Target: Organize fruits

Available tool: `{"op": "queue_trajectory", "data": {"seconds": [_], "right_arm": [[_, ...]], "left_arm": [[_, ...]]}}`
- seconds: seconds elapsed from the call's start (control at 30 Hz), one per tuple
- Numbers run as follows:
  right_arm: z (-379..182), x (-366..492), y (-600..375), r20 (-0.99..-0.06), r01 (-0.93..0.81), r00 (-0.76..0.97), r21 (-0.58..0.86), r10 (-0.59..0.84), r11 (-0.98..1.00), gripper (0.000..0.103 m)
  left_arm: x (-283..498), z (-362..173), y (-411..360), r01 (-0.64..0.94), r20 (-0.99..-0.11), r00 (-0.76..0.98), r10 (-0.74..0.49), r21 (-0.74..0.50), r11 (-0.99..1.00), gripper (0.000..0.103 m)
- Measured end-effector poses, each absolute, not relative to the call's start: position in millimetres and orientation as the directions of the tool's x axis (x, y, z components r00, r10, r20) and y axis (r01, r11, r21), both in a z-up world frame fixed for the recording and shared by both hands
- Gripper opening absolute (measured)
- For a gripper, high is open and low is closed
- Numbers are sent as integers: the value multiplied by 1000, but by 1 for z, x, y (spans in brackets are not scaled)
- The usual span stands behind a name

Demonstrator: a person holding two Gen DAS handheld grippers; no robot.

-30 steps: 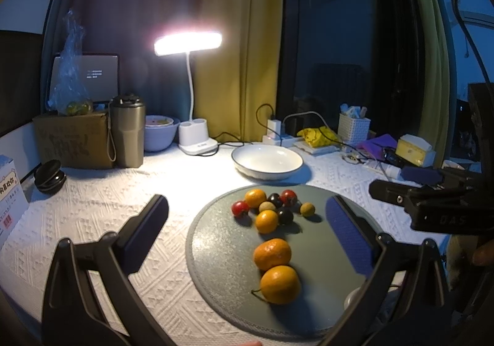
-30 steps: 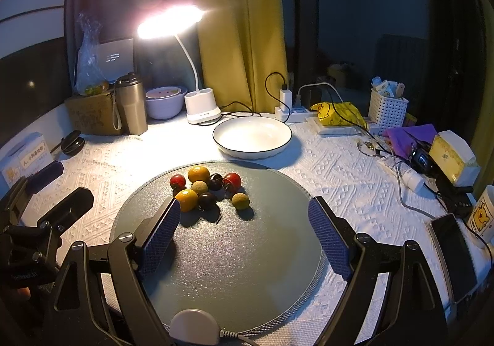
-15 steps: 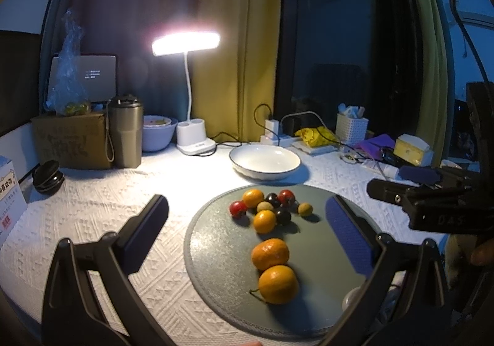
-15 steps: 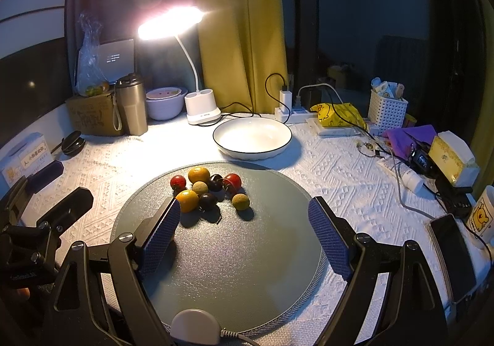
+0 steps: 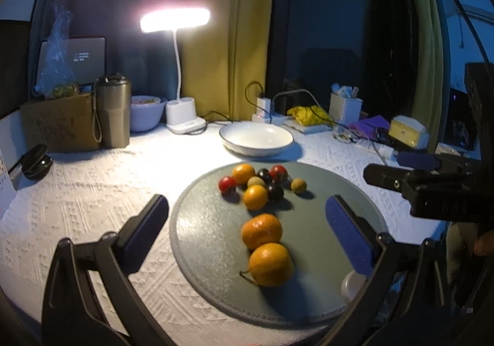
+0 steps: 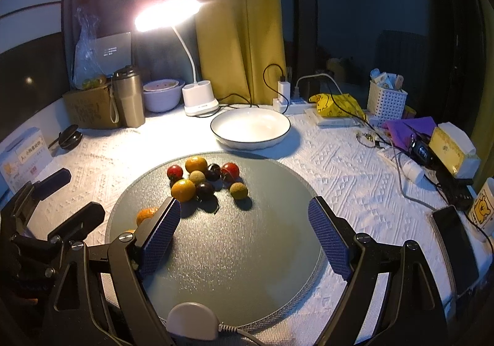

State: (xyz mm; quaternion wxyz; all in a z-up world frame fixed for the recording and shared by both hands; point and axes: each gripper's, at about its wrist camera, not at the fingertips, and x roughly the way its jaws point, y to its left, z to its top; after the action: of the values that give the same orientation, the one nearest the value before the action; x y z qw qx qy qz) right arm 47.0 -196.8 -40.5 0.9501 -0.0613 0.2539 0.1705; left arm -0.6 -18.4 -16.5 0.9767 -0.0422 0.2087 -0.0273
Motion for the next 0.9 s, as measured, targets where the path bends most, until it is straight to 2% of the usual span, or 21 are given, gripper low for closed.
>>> {"op": "queue_trajectory", "data": {"seconds": [0.27,0.33,0.4,0.57,0.6,0.77,0.9], "right_arm": [[-53,47,-198,-527,-352,799,-20,289,936,87],[-56,47,-198,-531,-351,797,-21,287,936,87],[-58,46,-196,-539,-352,793,-20,286,936,87],[-63,47,-191,-559,-363,774,-8,297,932,87],[-63,47,-189,-562,-365,772,-7,298,931,87],[-67,50,-180,-584,-384,751,-7,308,923,86],[-70,54,-169,-599,-408,731,-2,326,913,85]], "left_arm": [[4,-39,-32,90,-481,868,-118,-82,993,100],[6,-45,-32,93,-503,855,-122,-82,992,89],[10,-51,-32,89,-530,839,-122,-87,992,84],[20,-69,-33,114,-606,780,-158,-112,987,62],[22,-72,-33,120,-616,771,-164,-113,986,55],[21,-76,-35,157,-611,764,-207,-135,978,43],[21,-74,-27,150,-607,766,-213,-152,977,42]]}}
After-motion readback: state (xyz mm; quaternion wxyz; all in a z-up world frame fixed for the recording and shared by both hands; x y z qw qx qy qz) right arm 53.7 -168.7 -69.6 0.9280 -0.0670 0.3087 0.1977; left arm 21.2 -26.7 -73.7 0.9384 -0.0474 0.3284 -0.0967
